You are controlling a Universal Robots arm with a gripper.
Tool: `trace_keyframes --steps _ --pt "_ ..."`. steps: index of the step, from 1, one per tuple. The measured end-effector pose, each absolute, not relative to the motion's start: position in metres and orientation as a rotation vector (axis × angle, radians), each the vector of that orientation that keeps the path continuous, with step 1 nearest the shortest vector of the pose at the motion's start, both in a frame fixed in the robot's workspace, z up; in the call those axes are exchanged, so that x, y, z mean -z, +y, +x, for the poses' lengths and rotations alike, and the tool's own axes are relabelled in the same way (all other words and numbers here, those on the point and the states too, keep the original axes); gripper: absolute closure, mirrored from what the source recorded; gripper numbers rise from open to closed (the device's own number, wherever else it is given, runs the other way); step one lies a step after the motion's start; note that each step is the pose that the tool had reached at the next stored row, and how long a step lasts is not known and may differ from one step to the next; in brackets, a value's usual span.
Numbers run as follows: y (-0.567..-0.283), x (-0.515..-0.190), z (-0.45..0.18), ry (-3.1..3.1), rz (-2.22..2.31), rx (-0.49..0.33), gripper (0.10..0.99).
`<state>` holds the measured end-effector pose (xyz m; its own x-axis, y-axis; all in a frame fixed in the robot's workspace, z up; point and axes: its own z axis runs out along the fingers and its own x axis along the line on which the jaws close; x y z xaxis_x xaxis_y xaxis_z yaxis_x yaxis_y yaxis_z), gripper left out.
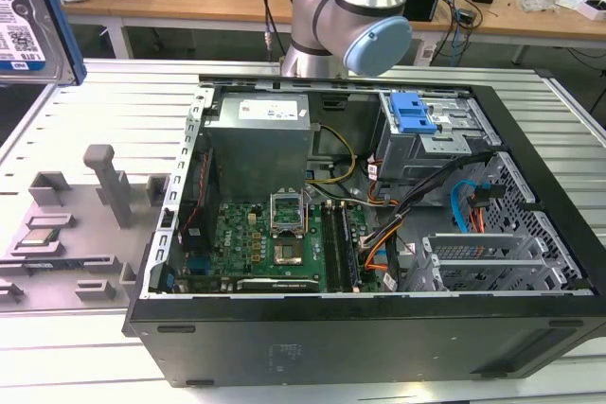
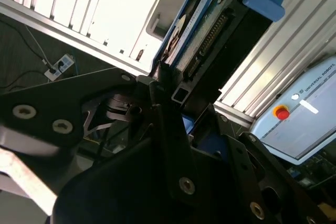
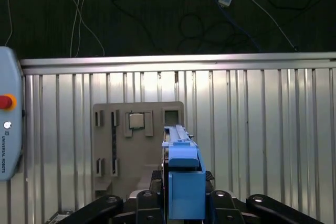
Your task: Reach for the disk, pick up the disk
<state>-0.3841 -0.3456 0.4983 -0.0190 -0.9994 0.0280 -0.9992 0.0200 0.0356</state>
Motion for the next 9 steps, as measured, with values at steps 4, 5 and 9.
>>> trace_keyframes --steps 4,5,9 --pt "-0.346 -0.498 -0.367 -2.211 2.168 0.009 0.725" --pt "-0.346 -0.498 -0.362 -2.211 2.168 0.009 0.725" --pt "-0.346 -0.498 -0.335 -2.211 2.168 0.009 0.725"
